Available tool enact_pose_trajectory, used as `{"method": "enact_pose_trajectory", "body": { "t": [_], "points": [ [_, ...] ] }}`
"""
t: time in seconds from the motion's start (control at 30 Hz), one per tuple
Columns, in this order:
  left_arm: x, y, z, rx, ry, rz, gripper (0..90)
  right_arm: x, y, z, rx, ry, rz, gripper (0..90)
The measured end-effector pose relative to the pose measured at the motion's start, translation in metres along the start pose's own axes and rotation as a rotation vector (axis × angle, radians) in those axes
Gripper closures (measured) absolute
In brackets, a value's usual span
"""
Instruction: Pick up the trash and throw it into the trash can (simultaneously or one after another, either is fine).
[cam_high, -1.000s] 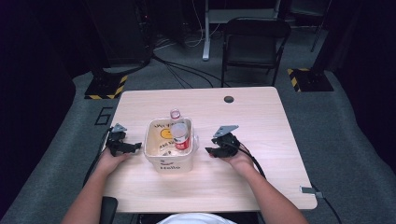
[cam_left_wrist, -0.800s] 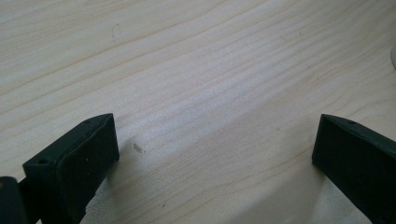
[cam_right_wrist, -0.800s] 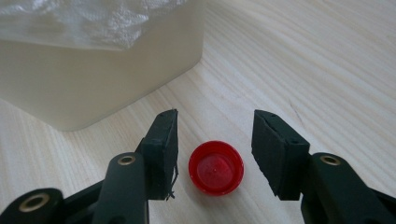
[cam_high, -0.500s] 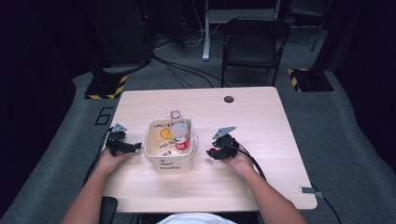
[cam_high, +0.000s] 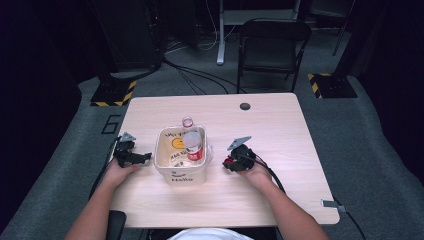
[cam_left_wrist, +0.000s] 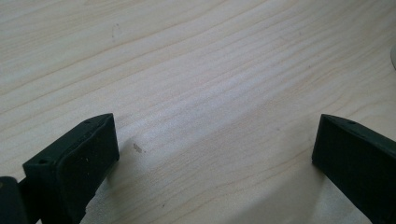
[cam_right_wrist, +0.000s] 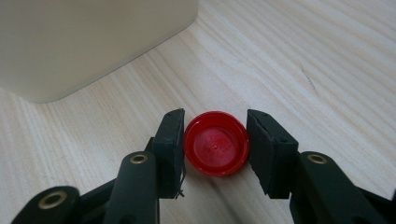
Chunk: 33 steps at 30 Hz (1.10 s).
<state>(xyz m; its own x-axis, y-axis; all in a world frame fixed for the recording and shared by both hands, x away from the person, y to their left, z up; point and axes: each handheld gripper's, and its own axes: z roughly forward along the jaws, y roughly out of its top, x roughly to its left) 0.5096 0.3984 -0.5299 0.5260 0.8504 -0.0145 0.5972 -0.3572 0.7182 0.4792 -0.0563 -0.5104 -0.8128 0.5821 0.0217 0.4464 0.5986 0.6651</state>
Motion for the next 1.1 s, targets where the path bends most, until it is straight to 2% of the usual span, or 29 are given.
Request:
{"method": "enact_pose_trajectory", "body": {
  "t": [0.3,0.5,1.1],
  "points": [
    [0.0,0.0,0.0,0.0,0.0,0.0,0.1,0.003,0.003,-0.006,-0.019,-0.004,-0.011,57.7],
    [0.0,0.0,0.0,0.0,0.0,0.0,0.1,0.005,0.008,-0.019,-0.054,-0.005,-0.01,57.8],
    [0.0,0.0,0.0,0.0,0.0,0.0,0.1,0.014,0.023,-0.037,-0.075,0.012,-0.026,57.8]
  ]
}}
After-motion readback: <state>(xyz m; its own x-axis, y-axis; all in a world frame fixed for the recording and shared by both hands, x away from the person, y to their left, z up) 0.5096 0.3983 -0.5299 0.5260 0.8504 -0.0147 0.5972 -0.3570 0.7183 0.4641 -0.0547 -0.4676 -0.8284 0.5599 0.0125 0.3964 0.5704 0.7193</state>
